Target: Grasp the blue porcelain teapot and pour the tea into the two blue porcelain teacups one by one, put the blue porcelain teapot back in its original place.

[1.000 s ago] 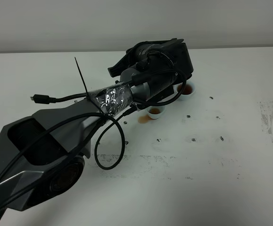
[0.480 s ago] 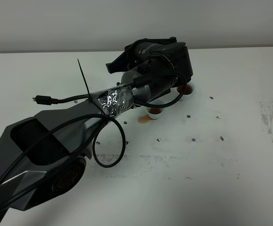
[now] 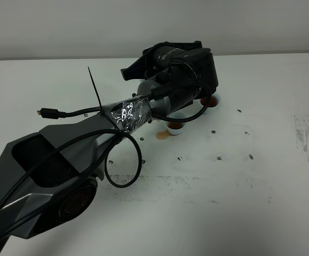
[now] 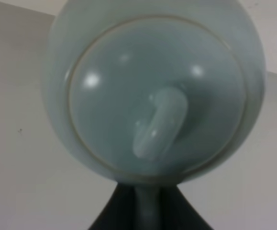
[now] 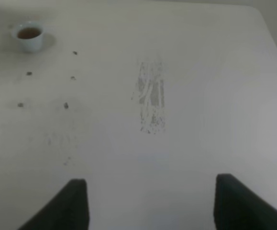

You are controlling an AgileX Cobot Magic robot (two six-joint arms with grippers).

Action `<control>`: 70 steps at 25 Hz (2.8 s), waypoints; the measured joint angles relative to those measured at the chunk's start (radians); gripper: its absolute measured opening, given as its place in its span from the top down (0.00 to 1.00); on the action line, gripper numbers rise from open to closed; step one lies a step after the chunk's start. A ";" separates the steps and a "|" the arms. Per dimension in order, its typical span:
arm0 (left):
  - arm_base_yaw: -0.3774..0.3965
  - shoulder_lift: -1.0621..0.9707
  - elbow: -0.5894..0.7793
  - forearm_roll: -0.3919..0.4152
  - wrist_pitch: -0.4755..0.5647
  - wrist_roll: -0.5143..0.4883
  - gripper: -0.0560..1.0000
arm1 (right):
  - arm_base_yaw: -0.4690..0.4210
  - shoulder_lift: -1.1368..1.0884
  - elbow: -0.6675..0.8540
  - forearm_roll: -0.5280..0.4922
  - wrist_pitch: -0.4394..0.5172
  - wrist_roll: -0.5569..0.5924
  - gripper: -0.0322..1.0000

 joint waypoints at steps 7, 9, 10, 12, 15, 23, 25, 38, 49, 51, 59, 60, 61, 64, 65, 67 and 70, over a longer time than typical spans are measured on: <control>-0.006 0.009 0.000 0.007 -0.033 0.001 0.94 | 0.000 0.000 0.000 0.000 0.000 0.000 0.45; -0.010 0.011 0.000 0.007 -0.038 0.001 0.94 | 0.000 0.000 0.000 0.000 0.000 0.000 0.45; -0.010 0.011 0.000 0.007 -0.038 0.001 0.94 | 0.000 0.000 0.000 0.000 0.000 0.000 0.45; -0.010 0.012 0.000 0.007 -0.038 0.001 0.94 | 0.000 0.000 0.000 0.000 0.000 0.000 0.45; -0.010 0.012 0.000 0.007 -0.038 0.001 0.94 | 0.000 0.000 0.000 0.000 0.000 0.000 0.45; -0.010 0.012 0.000 0.007 -0.038 0.001 0.94 | 0.000 0.000 0.000 0.000 0.000 0.000 0.45; -0.010 0.012 0.000 0.005 -0.038 0.001 0.94 | 0.000 0.000 0.000 0.000 0.000 0.000 0.45; -0.010 0.012 0.000 -0.015 -0.037 0.001 0.94 | 0.000 0.000 0.000 0.000 0.000 0.000 0.45; -0.010 0.012 0.000 -0.038 -0.025 -0.020 0.94 | 0.000 0.000 0.000 0.000 0.000 0.000 0.45; -0.010 0.012 0.000 -0.041 -0.019 -0.020 0.94 | 0.000 0.000 0.000 0.000 0.000 0.000 0.45; -0.010 0.012 0.000 -0.031 -0.016 -0.004 0.94 | 0.000 0.000 0.000 0.000 0.000 0.000 0.45; -0.010 0.012 0.000 -0.030 -0.016 0.000 0.94 | 0.000 0.000 0.000 0.000 0.000 0.000 0.45; -0.010 0.012 0.000 -0.030 -0.015 0.002 0.94 | 0.000 0.000 0.000 0.000 0.000 0.000 0.45; -0.010 0.012 0.000 -0.030 -0.015 0.003 0.94 | 0.000 0.000 0.000 0.000 0.000 0.000 0.45; -0.010 0.012 0.000 -0.030 -0.015 0.003 0.94 | 0.000 0.000 0.000 0.000 0.000 0.000 0.45; -0.010 0.012 0.000 -0.030 -0.015 0.003 0.94 | 0.000 0.000 0.000 0.000 0.000 0.000 0.45; -0.010 0.012 0.000 -0.034 -0.015 -0.001 0.94 | 0.000 0.000 0.000 0.000 0.000 0.000 0.45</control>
